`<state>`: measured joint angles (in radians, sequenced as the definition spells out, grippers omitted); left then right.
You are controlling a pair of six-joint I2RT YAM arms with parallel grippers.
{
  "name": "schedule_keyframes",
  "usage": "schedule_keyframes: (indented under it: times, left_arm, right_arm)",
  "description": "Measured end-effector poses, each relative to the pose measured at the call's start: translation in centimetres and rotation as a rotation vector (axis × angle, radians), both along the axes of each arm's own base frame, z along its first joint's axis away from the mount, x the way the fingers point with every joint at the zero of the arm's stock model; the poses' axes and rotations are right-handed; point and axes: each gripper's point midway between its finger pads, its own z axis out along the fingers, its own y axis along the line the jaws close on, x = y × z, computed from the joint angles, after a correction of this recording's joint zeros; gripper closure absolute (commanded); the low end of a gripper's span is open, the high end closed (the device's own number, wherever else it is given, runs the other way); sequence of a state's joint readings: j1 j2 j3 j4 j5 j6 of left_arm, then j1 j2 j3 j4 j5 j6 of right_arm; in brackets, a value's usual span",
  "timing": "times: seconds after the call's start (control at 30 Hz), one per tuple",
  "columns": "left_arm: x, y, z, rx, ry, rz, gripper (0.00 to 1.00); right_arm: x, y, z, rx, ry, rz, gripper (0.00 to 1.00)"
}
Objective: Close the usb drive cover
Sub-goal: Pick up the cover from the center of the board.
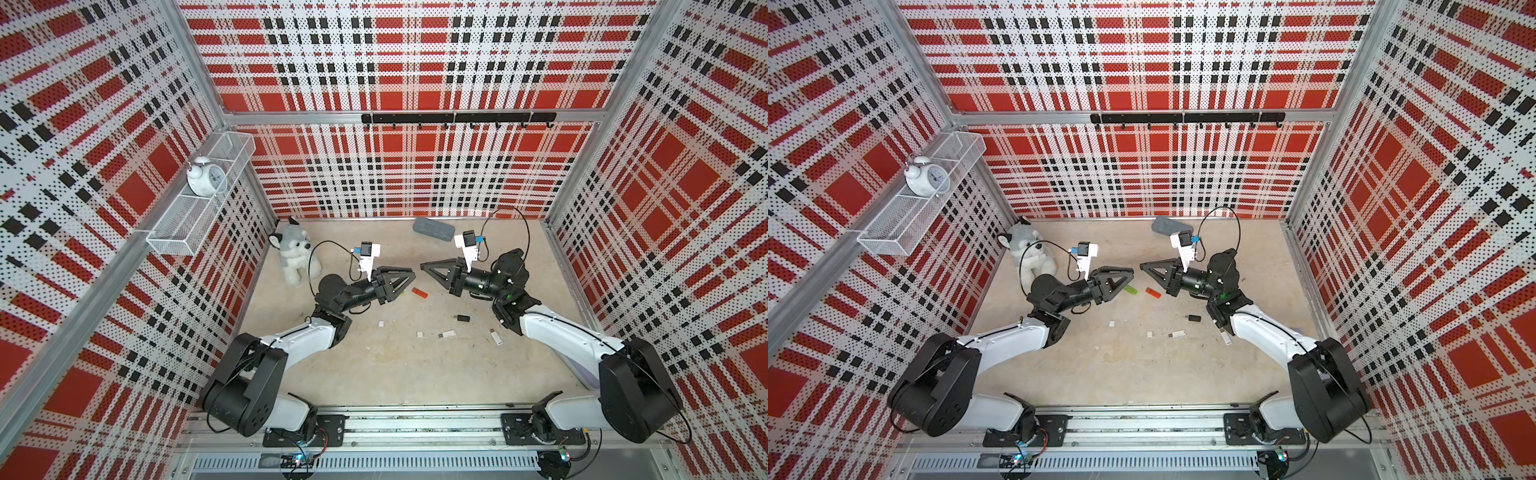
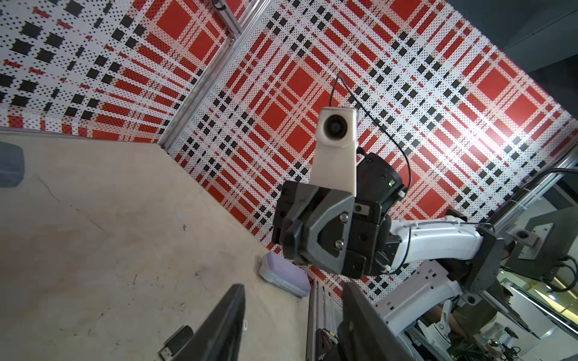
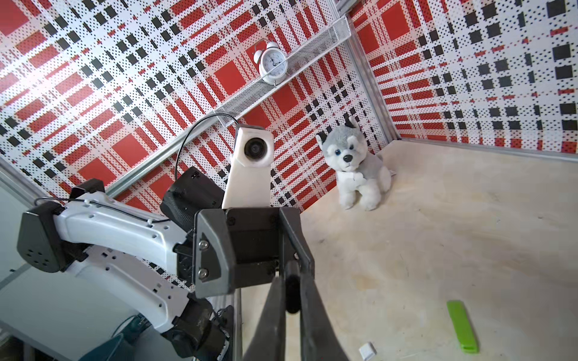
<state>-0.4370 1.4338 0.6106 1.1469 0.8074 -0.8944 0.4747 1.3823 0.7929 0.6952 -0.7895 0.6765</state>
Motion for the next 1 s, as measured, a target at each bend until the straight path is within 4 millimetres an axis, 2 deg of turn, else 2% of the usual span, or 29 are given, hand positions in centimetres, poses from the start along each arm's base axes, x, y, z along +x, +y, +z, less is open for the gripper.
schedule_keyframes:
  times: [0.13,0.37,0.53,0.63,0.93,1.0]
  left_arm:
    - [0.0,-0.3,0.7,-0.029,-0.011,-0.012,0.51]
    - [0.8,-1.4,0.8,-0.048,0.003,-0.029,0.54]
    - [1.0,-1.7,0.7,-0.054,0.012,-0.032,0.65]
    - [1.0,-1.8,0.7,-0.056,0.013,-0.034,0.75]
    - [0.9,-1.7,0.9,-0.060,0.008,-0.032,0.74]
    - [1.0,-1.7,0.9,-0.060,0.009,-0.031,0.77]
  right_arm:
    - [-0.1,0.1,0.1,0.012,0.016,0.010,0.89]
    - [-0.2,0.2,0.2,0.025,0.028,0.025,0.88]
    - [-0.1,0.2,0.2,0.031,0.043,0.028,0.88]
    - [-0.1,0.3,0.2,0.036,0.048,0.029,0.88]
    - [-0.3,0.4,0.2,0.042,0.061,0.047,0.88]
    - [-0.4,0.4,0.2,0.042,0.062,0.053,0.87]
